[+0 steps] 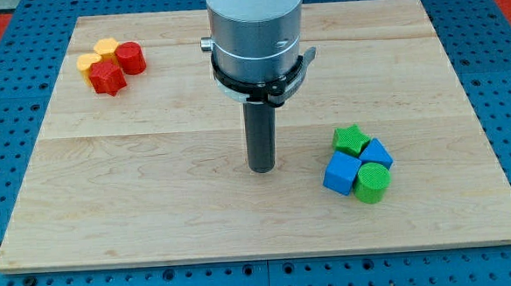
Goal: Push the yellow hexagon and red circle right a bit
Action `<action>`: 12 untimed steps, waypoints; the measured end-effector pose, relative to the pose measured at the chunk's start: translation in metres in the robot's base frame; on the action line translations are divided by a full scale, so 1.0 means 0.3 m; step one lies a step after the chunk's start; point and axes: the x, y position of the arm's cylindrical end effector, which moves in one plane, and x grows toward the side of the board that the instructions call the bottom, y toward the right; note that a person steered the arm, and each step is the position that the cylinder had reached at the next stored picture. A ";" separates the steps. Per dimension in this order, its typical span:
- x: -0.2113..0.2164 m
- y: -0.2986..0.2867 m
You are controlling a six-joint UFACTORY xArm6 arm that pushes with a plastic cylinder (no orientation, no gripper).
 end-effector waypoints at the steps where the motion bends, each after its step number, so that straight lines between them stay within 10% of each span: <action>1: 0.093 -0.142; 7: -0.151 -1.012; 12: -0.691 -0.963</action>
